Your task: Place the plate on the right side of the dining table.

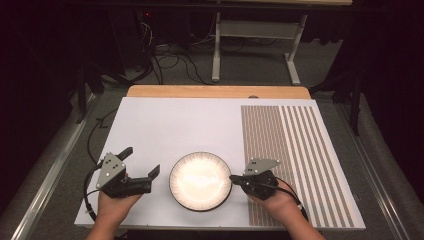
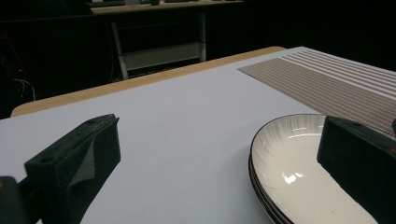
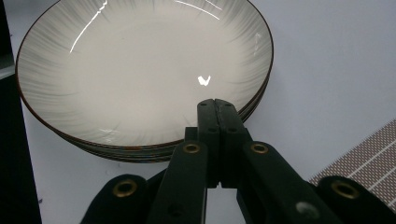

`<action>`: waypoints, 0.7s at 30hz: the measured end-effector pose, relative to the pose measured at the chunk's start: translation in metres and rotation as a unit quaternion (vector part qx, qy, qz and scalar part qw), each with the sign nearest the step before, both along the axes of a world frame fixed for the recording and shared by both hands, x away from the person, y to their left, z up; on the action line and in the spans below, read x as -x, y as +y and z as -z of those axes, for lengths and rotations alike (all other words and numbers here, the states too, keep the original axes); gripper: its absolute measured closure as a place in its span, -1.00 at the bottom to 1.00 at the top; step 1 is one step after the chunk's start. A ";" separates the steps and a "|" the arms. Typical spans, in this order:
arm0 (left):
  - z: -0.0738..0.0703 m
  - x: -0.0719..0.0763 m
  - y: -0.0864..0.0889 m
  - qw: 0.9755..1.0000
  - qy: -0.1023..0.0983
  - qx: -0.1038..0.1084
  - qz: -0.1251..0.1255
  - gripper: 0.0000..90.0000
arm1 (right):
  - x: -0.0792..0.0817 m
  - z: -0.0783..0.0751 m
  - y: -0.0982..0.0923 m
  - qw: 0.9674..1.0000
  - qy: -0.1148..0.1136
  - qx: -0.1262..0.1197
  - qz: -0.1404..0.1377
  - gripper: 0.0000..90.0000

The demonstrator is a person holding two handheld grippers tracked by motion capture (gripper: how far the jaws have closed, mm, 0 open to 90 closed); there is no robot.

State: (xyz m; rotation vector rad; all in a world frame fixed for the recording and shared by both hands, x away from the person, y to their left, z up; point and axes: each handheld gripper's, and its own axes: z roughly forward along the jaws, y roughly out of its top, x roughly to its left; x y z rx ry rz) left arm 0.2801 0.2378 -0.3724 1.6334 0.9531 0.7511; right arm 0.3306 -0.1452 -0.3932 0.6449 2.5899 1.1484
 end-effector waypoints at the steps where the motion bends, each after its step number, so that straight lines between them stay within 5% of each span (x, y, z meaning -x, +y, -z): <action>1: 0.000 0.000 0.000 1.000 0.000 0.000 0.000 -1.00 | 0.000 0.000 0.000 1.000 0.001 0.000 0.001 1.00; 21: 0.000 0.000 0.001 1.000 0.004 0.006 0.004 -1.00 | -0.001 0.002 0.008 1.000 0.010 -0.004 -0.001 1.00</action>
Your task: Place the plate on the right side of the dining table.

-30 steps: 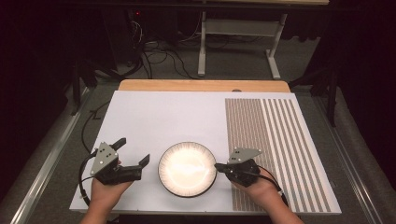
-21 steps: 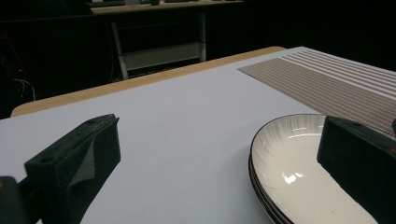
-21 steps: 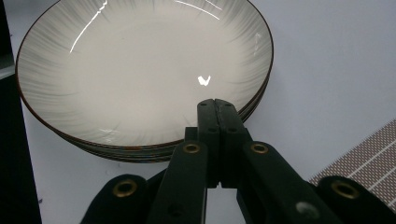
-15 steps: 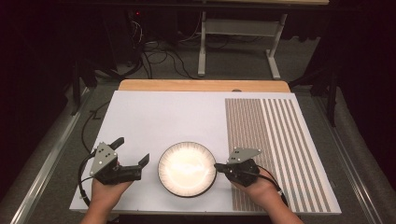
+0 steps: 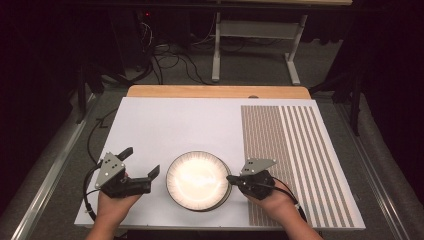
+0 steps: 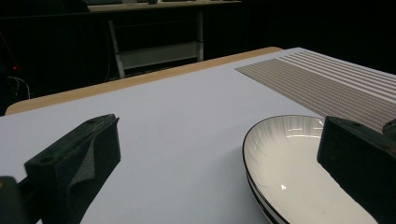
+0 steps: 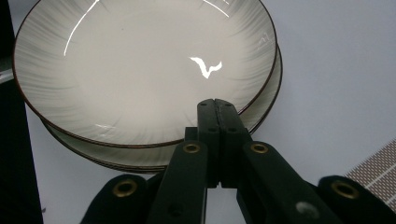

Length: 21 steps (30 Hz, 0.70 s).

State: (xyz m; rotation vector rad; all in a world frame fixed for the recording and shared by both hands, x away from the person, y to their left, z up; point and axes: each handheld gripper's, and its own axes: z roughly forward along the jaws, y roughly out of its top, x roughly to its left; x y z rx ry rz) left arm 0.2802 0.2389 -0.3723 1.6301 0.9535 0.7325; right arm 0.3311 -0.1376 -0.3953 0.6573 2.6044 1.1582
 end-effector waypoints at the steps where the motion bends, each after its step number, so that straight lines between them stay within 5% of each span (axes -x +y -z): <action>1: 0.000 0.000 0.000 1.000 0.000 0.000 0.000 -1.00 | 0.000 0.000 0.001 1.000 0.001 0.000 -0.004 1.00; 21: 0.000 0.000 0.000 1.000 0.003 0.001 0.002 -1.00 | 0.001 0.002 0.014 1.000 0.008 -0.006 -0.024 1.00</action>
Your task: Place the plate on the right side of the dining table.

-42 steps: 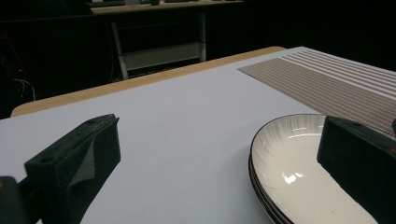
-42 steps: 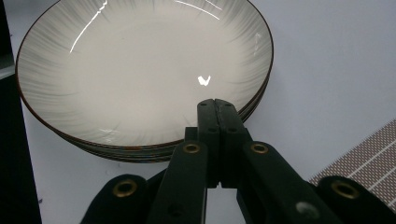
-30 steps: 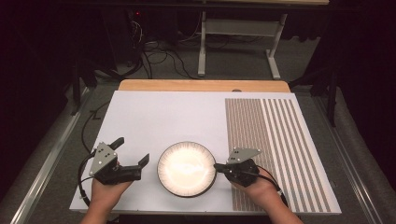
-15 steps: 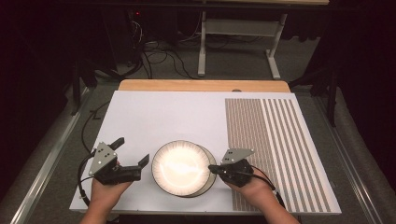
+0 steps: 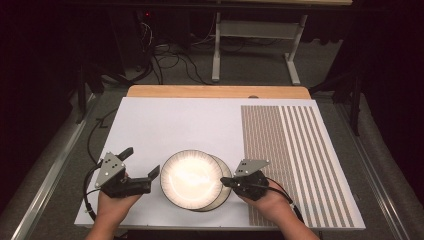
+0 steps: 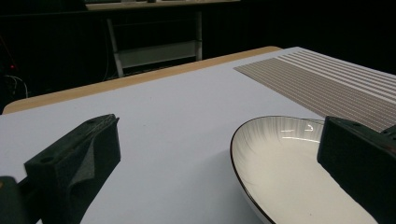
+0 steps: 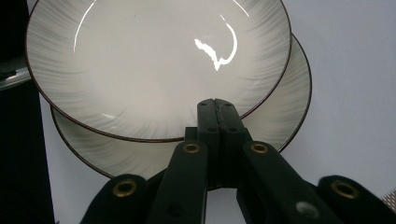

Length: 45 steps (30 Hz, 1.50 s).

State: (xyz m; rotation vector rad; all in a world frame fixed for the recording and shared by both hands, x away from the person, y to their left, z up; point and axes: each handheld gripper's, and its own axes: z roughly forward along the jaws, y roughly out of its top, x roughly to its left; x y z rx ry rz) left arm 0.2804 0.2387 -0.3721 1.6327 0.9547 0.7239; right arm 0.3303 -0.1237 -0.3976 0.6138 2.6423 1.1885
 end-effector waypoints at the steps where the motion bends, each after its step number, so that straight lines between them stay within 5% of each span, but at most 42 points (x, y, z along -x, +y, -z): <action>1: 0.000 0.000 0.000 1.000 0.000 0.000 0.000 -1.00 | 0.000 0.000 0.000 1.000 0.000 -0.001 0.000 1.00; 33: -0.001 0.000 0.001 1.000 0.006 0.004 0.002 -1.00 | 0.000 0.005 0.009 1.000 0.003 0.006 -0.012 1.00; 40: 0.002 -0.003 -0.003 0.999 0.031 0.004 0.019 -1.00 | 0.001 0.006 0.014 1.000 0.006 0.008 -0.013 1.00; 45: 0.007 -0.008 -0.009 0.996 0.074 -0.001 0.048 -1.00 | 0.000 0.009 0.018 1.000 0.003 0.010 -0.016 1.00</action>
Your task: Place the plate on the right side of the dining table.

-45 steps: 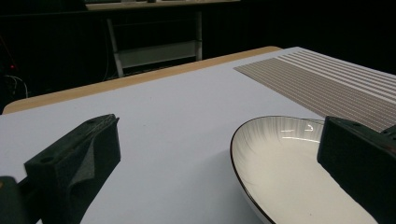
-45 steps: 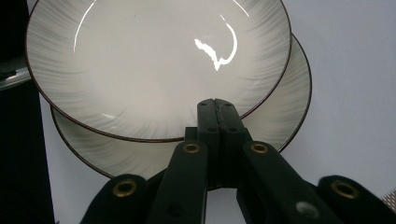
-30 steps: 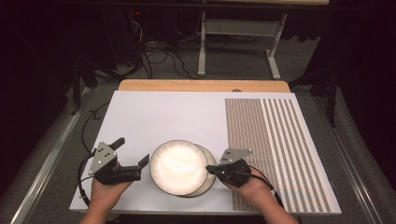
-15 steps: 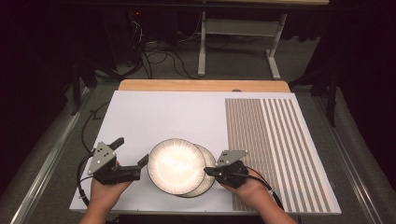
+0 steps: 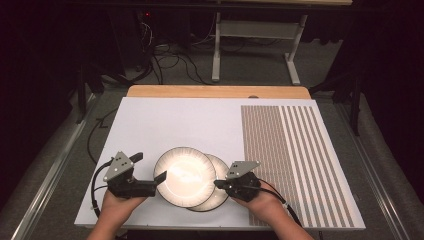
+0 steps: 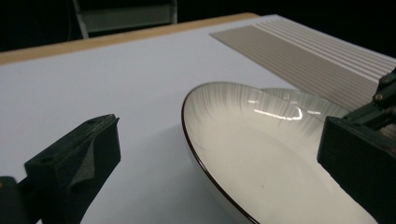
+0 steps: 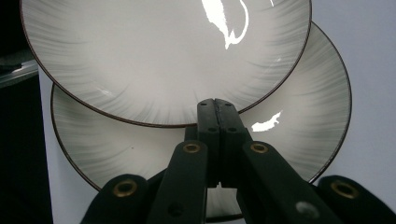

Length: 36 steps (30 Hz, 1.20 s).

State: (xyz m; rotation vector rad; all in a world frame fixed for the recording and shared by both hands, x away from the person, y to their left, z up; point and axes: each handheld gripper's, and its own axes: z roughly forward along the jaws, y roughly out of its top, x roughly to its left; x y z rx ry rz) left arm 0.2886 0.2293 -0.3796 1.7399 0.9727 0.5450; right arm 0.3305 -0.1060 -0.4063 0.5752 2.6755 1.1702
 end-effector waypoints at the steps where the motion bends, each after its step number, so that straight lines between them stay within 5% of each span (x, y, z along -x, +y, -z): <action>1: 0.002 -0.001 -0.002 1.000 0.009 -0.007 0.003 -1.00 | 0.000 0.000 0.000 1.000 0.000 0.000 0.000 1.00; 12: 0.015 -0.012 -0.009 0.995 0.092 -0.012 0.033 -1.00 | 0.001 0.000 0.000 1.000 -0.005 0.008 0.001 1.00; 13: 0.017 -0.014 -0.011 0.992 0.116 -0.009 0.038 -0.98 | 0.001 0.000 0.000 1.000 -0.006 0.009 0.000 1.00; 15: 0.017 -0.014 -0.011 0.992 0.122 -0.011 0.038 -0.95 | 0.001 0.000 0.000 1.000 -0.010 0.010 -0.003 1.00; 18: 0.020 -0.016 -0.014 0.987 0.151 -0.002 0.046 -0.89 | 0.001 0.000 0.000 1.000 -0.012 0.013 -0.003 1.00; 25: 0.024 -0.018 -0.013 0.980 0.192 0.025 0.053 -0.40 | 0.001 0.001 0.000 1.000 -0.013 0.017 -0.002 1.00; 29: 0.023 -0.019 -0.012 0.973 0.221 0.040 0.063 -0.20 | 0.002 0.001 0.000 1.000 -0.011 0.014 0.002 1.00; 36: 0.023 -0.020 -0.011 0.968 0.242 0.037 0.050 0.09 | 0.001 0.001 0.000 1.000 -0.012 0.014 0.002 1.00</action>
